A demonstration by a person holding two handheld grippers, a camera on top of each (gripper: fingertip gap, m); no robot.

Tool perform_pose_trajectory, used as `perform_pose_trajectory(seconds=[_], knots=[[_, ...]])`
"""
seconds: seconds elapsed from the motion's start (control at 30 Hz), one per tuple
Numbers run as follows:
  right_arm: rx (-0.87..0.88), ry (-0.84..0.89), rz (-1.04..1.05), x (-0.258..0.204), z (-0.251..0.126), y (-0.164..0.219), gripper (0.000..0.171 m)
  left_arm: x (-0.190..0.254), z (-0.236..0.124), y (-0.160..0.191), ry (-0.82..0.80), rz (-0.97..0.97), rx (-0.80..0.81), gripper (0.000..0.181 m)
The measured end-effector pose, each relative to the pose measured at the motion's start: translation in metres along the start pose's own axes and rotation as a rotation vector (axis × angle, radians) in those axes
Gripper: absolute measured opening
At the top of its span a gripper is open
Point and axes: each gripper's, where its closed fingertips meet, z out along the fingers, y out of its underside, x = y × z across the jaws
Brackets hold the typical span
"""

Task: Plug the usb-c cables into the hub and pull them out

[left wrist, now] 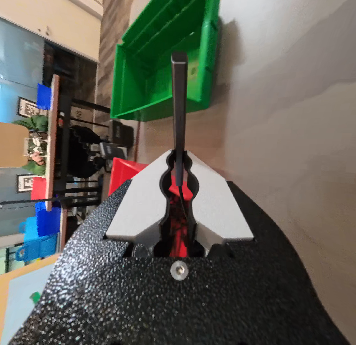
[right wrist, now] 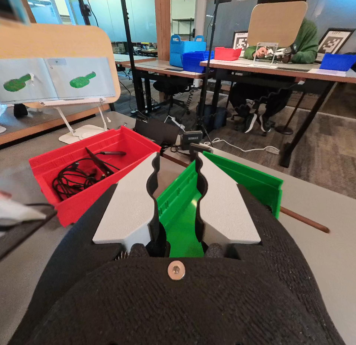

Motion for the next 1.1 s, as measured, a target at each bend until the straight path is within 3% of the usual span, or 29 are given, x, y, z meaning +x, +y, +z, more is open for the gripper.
perform_pose_trajectory(seconds=[0.03,0.17,0.4,0.63,0.77,0.87,0.97,1.03,1.1], knots=[[-0.008,0.003,-0.016,0.002,-0.004,0.000,0.035,0.015,0.005,-0.007,0.009,-0.011,-0.020,0.008],[-0.025,0.029,-0.056,0.013,-0.019,0.002,0.035,0.054,0.040,-0.020,-0.009,-0.006,-0.092,0.007],[-0.012,0.005,-0.007,0.018,-0.022,0.005,0.035,0.079,0.091,-0.002,-0.122,0.222,-0.210,0.007],[0.014,-0.013,0.021,0.018,-0.020,0.003,0.035,0.104,0.104,0.004,-0.039,0.144,-0.206,0.015],[0.041,-0.015,0.079,0.025,-0.021,0.003,0.035,0.111,0.099,-0.002,0.048,0.008,-0.172,0.025],[0.034,-0.021,0.099,0.028,-0.021,0.007,0.035,0.124,0.081,-0.022,0.262,-0.244,-0.052,0.046],[0.033,-0.017,0.102,0.030,-0.021,0.008,0.035,0.110,0.046,-0.038,0.389,-0.441,0.108,0.046],[0.043,-0.021,0.110,0.031,-0.022,0.007,0.035,0.079,0.022,-0.031,0.356,-0.536,0.177,0.043],[0.049,-0.020,0.117,0.033,-0.023,0.007,0.035,0.034,0.003,0.000,0.229,-0.630,0.168,0.041]])
